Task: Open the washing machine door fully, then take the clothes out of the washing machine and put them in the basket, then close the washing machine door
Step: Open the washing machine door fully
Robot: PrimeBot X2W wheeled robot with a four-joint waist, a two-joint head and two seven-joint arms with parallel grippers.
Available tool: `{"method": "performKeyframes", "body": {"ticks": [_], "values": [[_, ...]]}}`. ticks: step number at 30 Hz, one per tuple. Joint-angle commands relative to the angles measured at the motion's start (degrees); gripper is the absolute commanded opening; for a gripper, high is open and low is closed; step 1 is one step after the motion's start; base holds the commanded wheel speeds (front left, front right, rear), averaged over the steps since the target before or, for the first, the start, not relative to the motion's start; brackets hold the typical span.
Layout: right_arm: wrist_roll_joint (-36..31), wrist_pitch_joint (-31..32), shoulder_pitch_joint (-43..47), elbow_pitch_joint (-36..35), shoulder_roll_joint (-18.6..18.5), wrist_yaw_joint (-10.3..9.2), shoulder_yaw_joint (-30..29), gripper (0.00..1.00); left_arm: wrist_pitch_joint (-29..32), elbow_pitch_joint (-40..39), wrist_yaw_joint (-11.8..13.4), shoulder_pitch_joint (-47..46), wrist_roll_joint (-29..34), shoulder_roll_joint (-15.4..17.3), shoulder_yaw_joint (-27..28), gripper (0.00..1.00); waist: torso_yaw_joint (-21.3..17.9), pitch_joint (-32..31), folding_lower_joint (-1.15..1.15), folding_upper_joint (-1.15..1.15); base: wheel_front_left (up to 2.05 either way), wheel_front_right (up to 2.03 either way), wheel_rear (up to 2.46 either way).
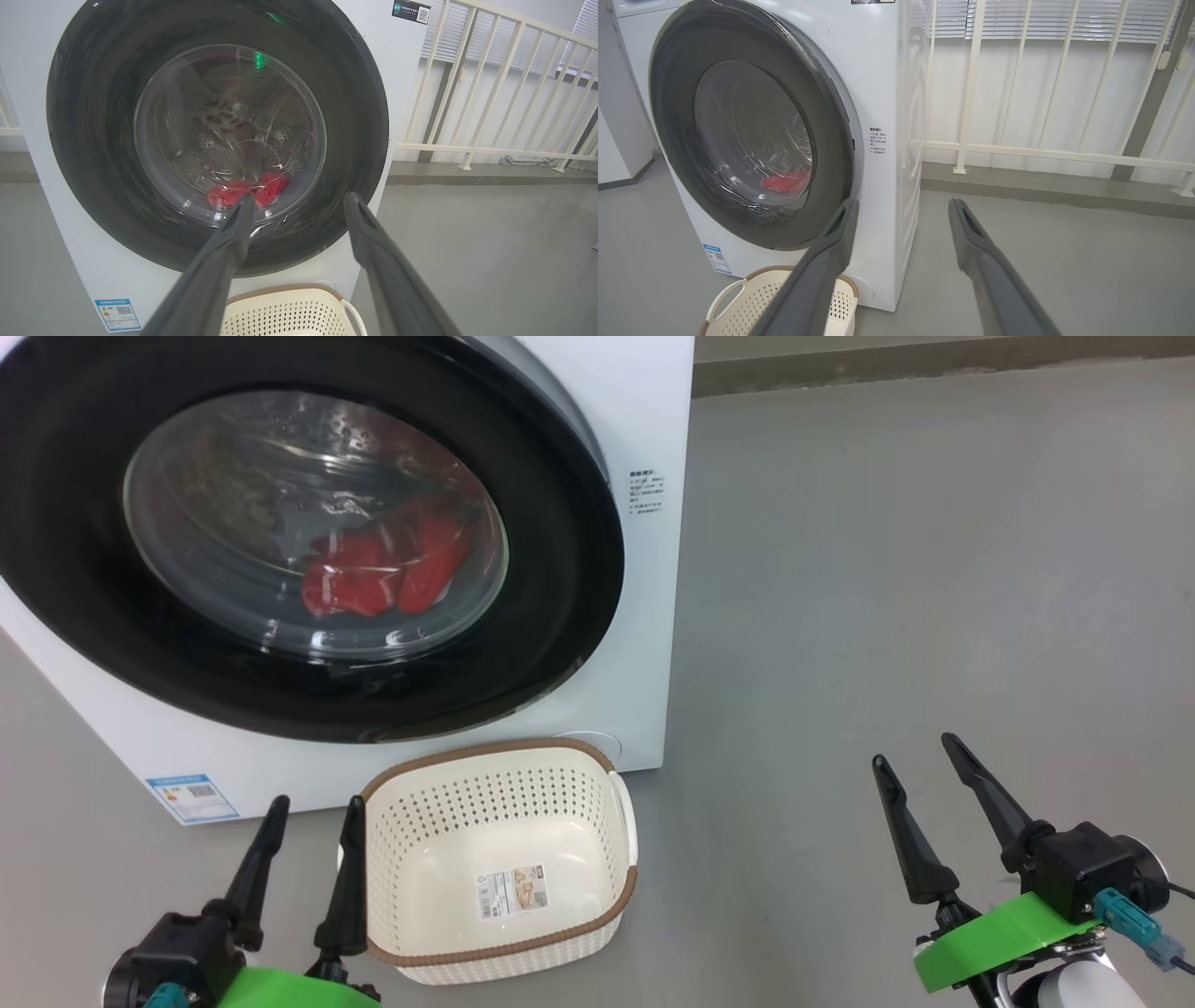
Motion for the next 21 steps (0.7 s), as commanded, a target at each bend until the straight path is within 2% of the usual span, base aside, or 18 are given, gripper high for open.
{"method": "performKeyframes", "body": {"ticks": [1, 2, 10, 14, 21], "values": [[0.28, -0.37, -2.68, -1.21, -1.03, -0.05, 1.15, 0.04, -0.70, -1.84, -0.31, -2.49, 0.33, 0.66, 1.63, 1.00, 0.16, 0.20, 0.00, 0.00, 0.00, 0.00, 0.00], [0.51, -0.37, -2.83, -1.13, -1.14, -0.05, 1.27, 0.00, -0.70, -1.90, -0.31, -2.59, 0.35, 0.66, 1.60, 1.00, 0.30, 0.38, 0.00, 0.00, 0.00, 0.00, 0.00], [5.41, -0.37, -6.24, -0.22, -1.04, -0.05, 0.70, 0.00, -0.70, -3.93, -0.31, -4.18, -0.80, 0.61, 1.51, 1.00, 1.58, 3.93, 0.00, 0.00, 0.00, 0.00, 0.00], [11.51, -0.37, -8.99, 1.03, -0.70, -0.05, 0.77, 0.00, -0.70, -5.04, -0.31, -5.25, -1.20, 0.59, 1.21, 1.00, 2.32, 6.51, 0.00, 0.00, 0.00, 0.00, 0.00], [22.35, -0.37, -15.88, 4.08, -2.93, -0.05, 4.60, 0.00, -0.70, -6.34, -0.31, -7.27, -2.19, 0.55, 0.87, 1.00, 3.33, 11.19, 0.00, 0.00, 0.00, 0.00, 0.00]]}}
